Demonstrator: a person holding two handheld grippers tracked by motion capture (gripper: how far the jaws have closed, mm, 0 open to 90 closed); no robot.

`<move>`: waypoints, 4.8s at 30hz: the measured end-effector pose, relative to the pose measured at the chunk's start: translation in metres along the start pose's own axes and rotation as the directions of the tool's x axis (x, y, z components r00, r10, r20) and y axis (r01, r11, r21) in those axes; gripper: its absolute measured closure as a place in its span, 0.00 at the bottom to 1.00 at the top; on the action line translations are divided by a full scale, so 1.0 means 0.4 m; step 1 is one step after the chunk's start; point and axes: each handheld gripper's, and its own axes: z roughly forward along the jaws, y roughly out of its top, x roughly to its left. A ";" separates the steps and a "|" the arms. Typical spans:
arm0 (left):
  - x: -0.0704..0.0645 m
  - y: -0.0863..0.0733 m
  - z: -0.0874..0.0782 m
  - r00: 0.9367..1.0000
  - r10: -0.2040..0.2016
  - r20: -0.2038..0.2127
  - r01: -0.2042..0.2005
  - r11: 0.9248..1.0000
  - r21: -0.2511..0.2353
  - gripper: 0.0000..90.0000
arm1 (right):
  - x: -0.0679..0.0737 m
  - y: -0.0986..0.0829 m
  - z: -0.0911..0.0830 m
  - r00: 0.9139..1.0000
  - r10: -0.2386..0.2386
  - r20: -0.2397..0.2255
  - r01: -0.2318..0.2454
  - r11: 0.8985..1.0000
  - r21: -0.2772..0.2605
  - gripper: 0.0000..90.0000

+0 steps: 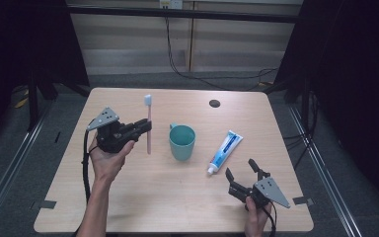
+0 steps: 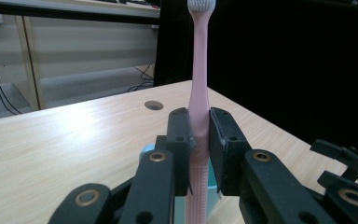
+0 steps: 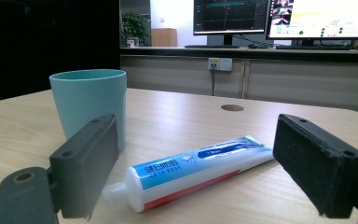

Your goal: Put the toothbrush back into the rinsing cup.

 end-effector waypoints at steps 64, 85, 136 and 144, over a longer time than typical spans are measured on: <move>-0.063 0.049 0.235 0.995 0.053 0.086 -0.056 0.998 0.035 0.88 | -0.001 -0.001 -0.001 1.000 0.002 -0.014 -0.002 1.000 -0.003 0.15; -0.036 -0.018 0.253 0.996 0.055 0.070 -0.061 0.994 0.091 0.88 | 0.000 0.000 -0.001 1.000 0.001 -0.014 -0.001 1.000 -0.004 0.15; 0.035 -0.076 0.167 0.997 -0.056 0.060 0.053 0.997 0.047 0.54 | 0.000 0.000 -0.001 1.000 0.001 -0.008 -0.001 1.000 -0.001 0.15; 0.051 -0.089 0.132 0.998 -0.048 0.029 0.047 0.999 0.024 0.46 | 0.000 0.000 -0.001 1.000 0.000 -0.006 0.000 1.000 0.000 0.15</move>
